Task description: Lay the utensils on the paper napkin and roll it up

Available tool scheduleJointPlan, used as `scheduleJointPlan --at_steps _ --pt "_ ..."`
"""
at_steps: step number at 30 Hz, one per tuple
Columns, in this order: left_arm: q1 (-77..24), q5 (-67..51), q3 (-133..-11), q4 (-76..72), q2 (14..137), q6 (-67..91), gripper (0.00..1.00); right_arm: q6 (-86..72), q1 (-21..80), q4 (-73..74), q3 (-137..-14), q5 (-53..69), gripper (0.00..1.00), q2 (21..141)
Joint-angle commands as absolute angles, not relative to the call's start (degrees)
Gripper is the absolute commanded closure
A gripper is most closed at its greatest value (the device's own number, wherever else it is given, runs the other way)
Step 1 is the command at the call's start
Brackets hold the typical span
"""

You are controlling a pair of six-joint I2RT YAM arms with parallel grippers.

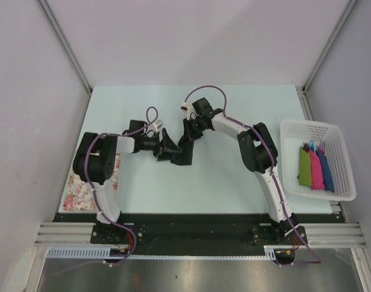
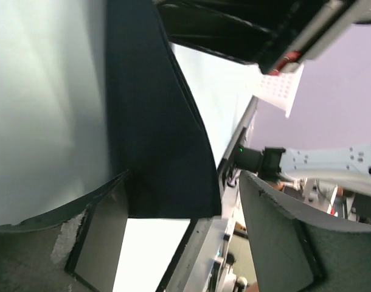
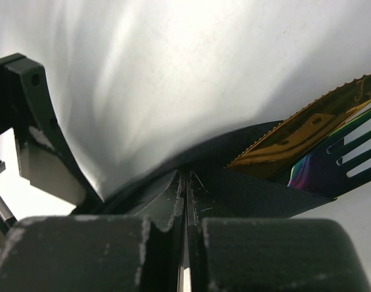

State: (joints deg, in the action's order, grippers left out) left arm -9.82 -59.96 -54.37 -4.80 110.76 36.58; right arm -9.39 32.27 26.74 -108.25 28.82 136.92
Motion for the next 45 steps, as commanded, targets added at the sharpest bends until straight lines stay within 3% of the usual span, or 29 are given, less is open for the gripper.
scheduleJointPlan --at_steps 1,6,9,16,21,25,45 --pt "-9.5 -55.6 -54.0 -9.0 109.4 38.8 0.24 -7.7 32.4 26.3 -105.9 25.1 0.99 140.3" --pt "-9.5 -53.5 -56.6 -8.7 108.9 36.6 0.29 -7.7 32.4 26.0 -106.1 25.2 0.99 140.3" --pt "-9.5 -53.2 -57.7 -7.0 108.7 34.9 0.37 -7.6 32.4 26.1 -106.0 25.3 0.99 140.3" --pt "-10.1 -51.9 -60.3 -3.3 108.2 32.6 0.77 -8.0 32.4 25.8 -106.1 25.2 0.99 140.4" --pt "-11.9 -51.6 -63.3 0.2 107.9 30.1 0.83 -8.3 32.5 25.6 -106.2 25.1 0.99 140.5" --pt "-13.8 -52.1 -64.2 1.9 109.9 29.5 0.96 -8.5 32.6 25.6 -106.2 25.0 0.99 140.6" --pt "-17.0 -39.8 -65.0 6.1 118.9 31.1 1.00 -8.7 32.1 25.8 -105.6 27.2 0.98 139.3"
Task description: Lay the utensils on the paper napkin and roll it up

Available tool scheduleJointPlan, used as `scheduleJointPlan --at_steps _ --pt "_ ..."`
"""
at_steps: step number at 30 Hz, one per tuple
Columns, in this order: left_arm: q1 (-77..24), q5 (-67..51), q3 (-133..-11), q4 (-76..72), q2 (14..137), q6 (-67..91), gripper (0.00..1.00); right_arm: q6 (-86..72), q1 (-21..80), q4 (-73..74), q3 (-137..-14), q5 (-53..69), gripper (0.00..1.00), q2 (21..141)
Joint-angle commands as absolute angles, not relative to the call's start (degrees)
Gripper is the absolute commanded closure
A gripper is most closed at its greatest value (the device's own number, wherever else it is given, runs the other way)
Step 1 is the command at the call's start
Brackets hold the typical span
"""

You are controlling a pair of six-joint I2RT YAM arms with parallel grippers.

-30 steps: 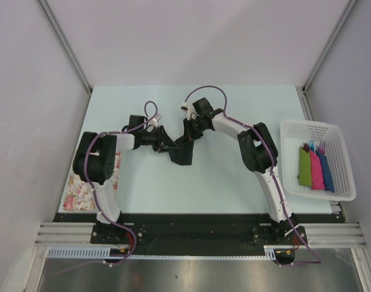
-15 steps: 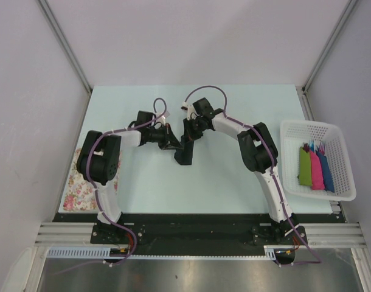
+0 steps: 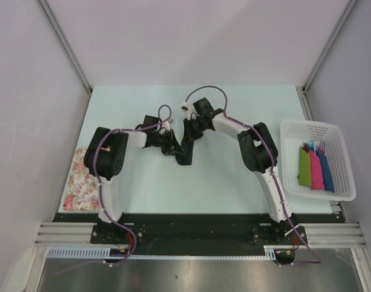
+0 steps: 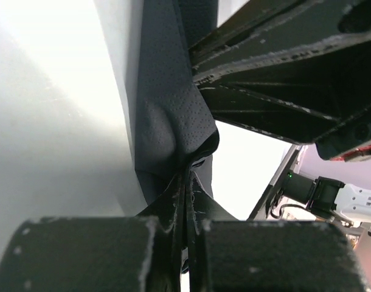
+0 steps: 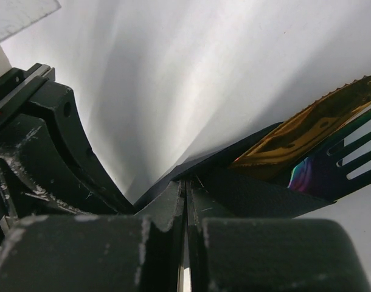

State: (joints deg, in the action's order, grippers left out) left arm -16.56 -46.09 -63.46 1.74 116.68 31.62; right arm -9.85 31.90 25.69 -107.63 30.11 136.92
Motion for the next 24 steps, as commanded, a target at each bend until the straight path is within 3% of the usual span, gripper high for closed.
scheduleJointPlan --at_steps 1,12,24 --pt "-17.0 -39.0 -65.4 6.9 119.3 30.4 1.00 -9.0 31.8 25.3 -105.7 27.9 0.98 139.0" --pt "-17.0 -36.4 -66.2 10.5 119.7 28.5 1.00 -18.9 26.5 17.8 -105.4 44.8 0.87 133.0" --pt "-17.0 -37.0 -66.8 10.2 119.8 28.2 1.00 -24.1 24.5 13.8 -100.3 47.9 0.89 132.1"
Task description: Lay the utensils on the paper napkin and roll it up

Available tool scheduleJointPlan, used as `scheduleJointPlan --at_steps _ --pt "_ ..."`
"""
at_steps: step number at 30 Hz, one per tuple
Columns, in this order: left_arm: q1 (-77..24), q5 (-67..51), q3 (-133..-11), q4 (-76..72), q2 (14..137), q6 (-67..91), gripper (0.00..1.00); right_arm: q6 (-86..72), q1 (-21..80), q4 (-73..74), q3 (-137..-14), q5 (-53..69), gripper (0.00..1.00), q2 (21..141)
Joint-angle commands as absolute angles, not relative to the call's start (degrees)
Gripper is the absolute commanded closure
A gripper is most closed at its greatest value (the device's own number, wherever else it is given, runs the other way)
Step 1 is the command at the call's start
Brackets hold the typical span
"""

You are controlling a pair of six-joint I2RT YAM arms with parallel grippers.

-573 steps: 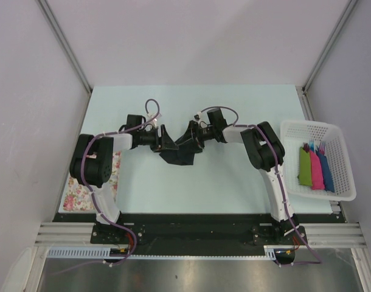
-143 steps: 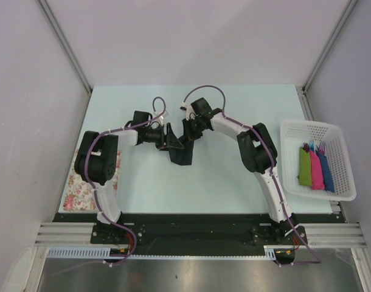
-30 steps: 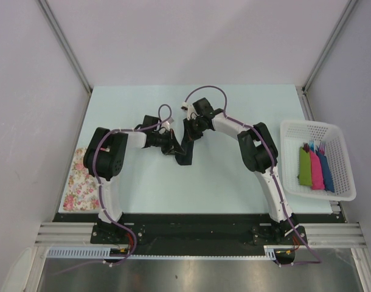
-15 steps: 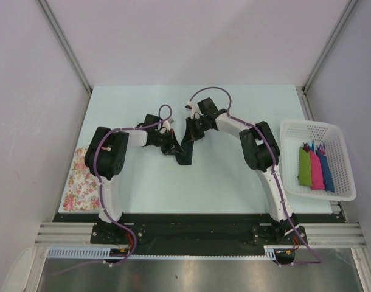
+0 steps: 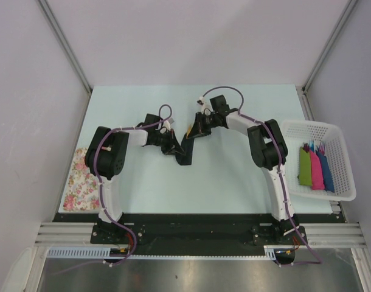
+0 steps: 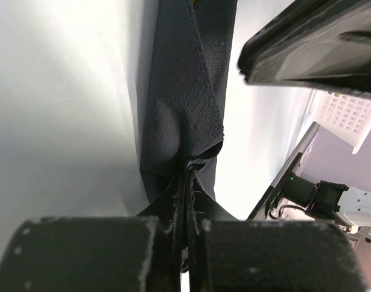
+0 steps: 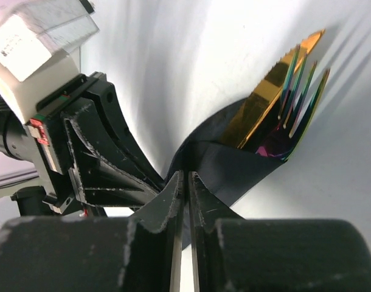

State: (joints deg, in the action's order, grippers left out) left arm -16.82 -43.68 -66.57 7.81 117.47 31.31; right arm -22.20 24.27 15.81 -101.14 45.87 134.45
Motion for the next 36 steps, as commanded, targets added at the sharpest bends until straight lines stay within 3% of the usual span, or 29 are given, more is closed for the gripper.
scheduleJointPlan --at_steps 1,22,36 --pt "-17.0 -37.0 -66.8 10.1 119.8 28.2 1.00 -24.1 24.7 13.5 -100.1 47.9 0.90 132.5" --pt "-17.2 -41.3 -67.6 5.8 116.8 30.5 1.00 -22.1 25.0 14.2 -98.4 42.0 1.00 139.5" --pt "-20.0 -48.1 -71.7 4.1 112.2 33.1 0.99 -23.0 25.1 14.2 -97.9 35.2 1.00 140.4"
